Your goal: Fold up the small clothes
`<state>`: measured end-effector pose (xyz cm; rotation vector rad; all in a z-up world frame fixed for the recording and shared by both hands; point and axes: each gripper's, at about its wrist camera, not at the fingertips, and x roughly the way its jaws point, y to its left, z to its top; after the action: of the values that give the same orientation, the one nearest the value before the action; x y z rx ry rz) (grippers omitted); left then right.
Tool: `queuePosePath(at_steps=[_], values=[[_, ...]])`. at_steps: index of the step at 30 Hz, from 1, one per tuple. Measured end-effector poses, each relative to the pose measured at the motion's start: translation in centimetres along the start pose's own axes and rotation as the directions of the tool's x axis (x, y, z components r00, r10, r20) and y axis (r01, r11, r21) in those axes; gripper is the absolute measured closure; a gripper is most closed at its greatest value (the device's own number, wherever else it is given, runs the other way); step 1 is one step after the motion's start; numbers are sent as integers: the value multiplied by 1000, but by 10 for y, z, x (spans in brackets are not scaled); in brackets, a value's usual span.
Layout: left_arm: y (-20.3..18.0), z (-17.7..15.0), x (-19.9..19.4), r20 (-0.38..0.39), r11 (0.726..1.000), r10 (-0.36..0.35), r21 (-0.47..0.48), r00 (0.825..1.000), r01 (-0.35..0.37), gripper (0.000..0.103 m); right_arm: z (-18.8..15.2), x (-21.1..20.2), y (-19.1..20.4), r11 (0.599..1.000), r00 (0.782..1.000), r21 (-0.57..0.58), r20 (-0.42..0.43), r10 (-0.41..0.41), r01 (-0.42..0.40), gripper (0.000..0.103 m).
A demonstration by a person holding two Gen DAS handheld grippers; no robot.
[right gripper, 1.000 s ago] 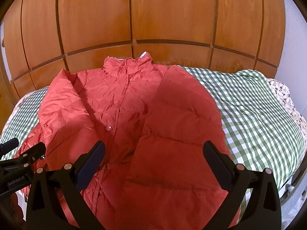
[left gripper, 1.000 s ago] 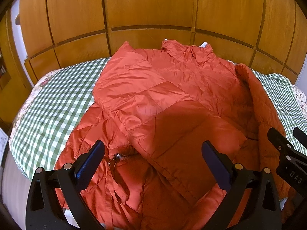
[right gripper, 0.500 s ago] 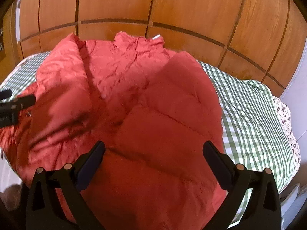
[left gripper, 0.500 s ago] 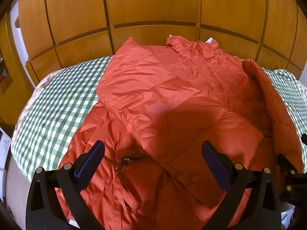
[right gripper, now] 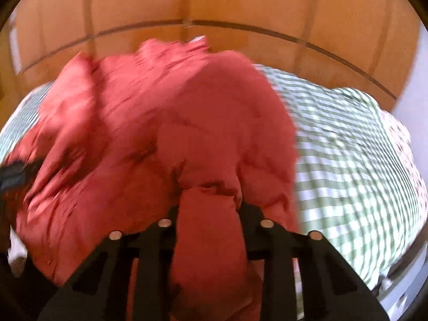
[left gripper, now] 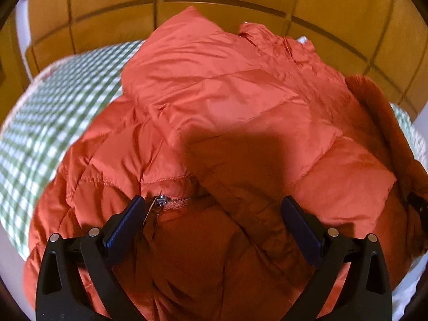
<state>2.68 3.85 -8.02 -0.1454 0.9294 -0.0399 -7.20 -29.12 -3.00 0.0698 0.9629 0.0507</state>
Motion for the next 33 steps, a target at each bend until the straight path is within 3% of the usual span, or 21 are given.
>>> queuePosePath(at_steps=[7,9,10,11,15,17,18,19,21,22,24,27,29,31,33], values=[[-4,-7,2,22,1000,16,22,1000,-16,3,28,19,-114,949,986,276,21,-164,152,81],[-4,-6,1,20,999,4,33,1000,-5,3,34,25,-147,919,978,351,43,-206,178,79],[-2,-6,-1,19,999,-7,34,1000,7,3,36,28,-160,904,971,379,47,-233,198,72],[-1,-5,-1,19,999,-19,35,1000,18,3,40,34,-176,878,958,413,36,-283,244,58],[4,-5,-15,54,998,-57,34,997,55,3,54,49,-228,782,912,507,-20,-410,362,39],[3,-5,-25,87,997,-55,52,995,51,3,59,42,-245,729,878,546,-26,-479,414,30],[1,-5,-31,110,996,-61,67,992,53,3,61,31,-248,685,843,571,-24,-537,452,26],[-1,-4,-39,143,994,-71,90,987,59,3,60,17,-245,657,817,599,8,-577,458,19],[-8,-4,-52,193,989,-94,127,977,70,3,58,-7,-233,654,797,632,92,-597,416,11],[-11,-3,-54,205,987,-110,142,973,82,3,60,-13,-225,674,800,628,131,-585,389,8],[-21,0,-58,210,973,-172,188,963,133,3,61,-22,-195,758,836,575,216,-504,308,5],[-44,3,-50,159,948,-227,260,961,181,3,61,-15,-137,884,920,445,271,-284,141,3],[-62,1,-42,115,926,-246,320,962,198,3,63,2,-95,939,961,342,252,-116,24,2],[-78,-2,-34,60,894,-274,384,960,231,3,63,20,-54,968,977,246,211,3,-56,2],[-95,-7,-23,19,863,-261,453,965,225,3,62,37,-17,983,985,163,165,56,-84,2]])
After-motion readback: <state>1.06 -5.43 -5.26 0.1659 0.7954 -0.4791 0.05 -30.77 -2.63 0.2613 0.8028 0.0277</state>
